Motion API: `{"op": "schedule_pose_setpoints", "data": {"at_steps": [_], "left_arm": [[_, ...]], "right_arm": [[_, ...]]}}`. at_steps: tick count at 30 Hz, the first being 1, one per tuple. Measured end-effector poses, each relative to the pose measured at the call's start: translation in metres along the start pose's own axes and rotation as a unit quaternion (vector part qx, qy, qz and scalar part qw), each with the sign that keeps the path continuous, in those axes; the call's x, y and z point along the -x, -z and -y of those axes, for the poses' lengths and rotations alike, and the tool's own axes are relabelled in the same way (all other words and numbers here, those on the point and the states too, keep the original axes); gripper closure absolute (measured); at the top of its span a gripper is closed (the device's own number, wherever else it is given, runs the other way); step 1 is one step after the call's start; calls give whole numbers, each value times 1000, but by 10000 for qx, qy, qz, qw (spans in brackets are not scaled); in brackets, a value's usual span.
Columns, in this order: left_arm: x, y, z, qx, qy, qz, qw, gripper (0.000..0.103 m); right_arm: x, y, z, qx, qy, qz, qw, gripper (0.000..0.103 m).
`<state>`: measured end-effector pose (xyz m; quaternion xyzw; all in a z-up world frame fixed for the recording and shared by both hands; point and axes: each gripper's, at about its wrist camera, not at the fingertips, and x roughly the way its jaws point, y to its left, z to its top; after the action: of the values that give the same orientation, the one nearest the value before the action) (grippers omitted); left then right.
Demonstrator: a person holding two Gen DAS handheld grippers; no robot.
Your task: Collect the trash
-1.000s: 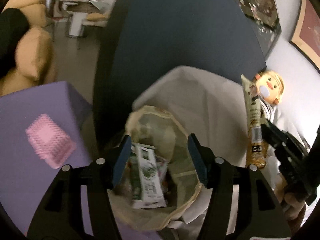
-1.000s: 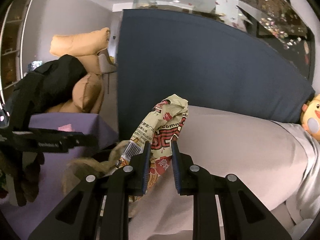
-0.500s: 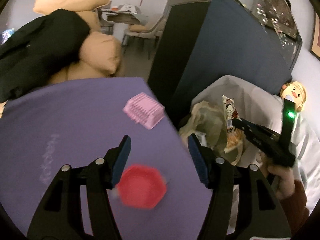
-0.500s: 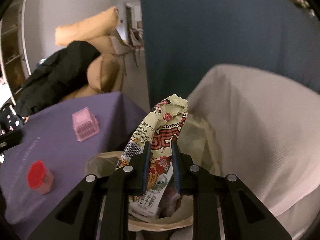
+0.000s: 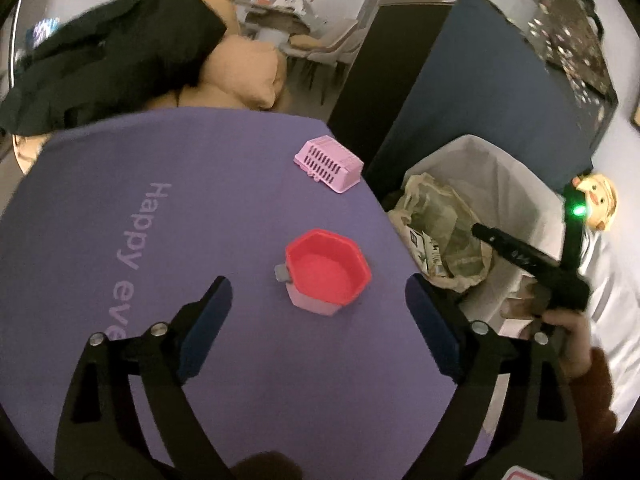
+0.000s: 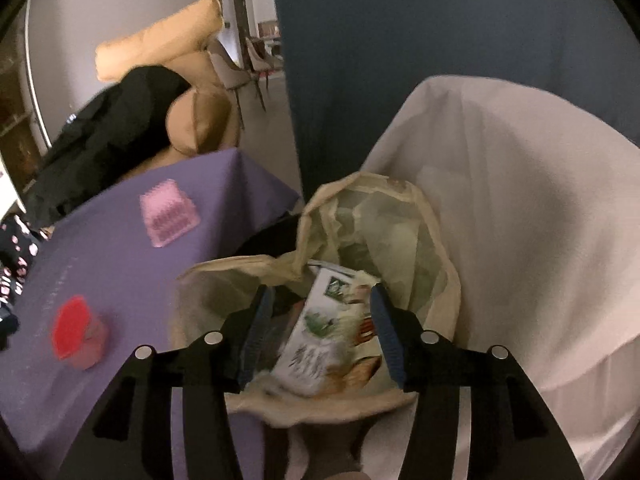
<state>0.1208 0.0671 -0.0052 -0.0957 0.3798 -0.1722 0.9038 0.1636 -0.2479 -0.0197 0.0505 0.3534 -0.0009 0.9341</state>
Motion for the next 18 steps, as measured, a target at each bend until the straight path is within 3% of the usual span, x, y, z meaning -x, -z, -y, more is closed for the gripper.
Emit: {"op": "schedule_pose_setpoints", "data": {"at_steps": [8, 14, 18], "left_arm": [[42, 30, 44, -620, -579, 556, 9948, 16], [64, 44, 77, -772, -1039, 900, 9875, 16], [72, 57, 87, -840, -1081, 897, 9865, 16]], "right_arm": [[98, 44, -30, 182, -297, 557, 9978, 55], [137, 76, -41, 409, -323, 582, 9969, 55], [150, 94, -39, 428, -319, 605, 9967, 55]]}}
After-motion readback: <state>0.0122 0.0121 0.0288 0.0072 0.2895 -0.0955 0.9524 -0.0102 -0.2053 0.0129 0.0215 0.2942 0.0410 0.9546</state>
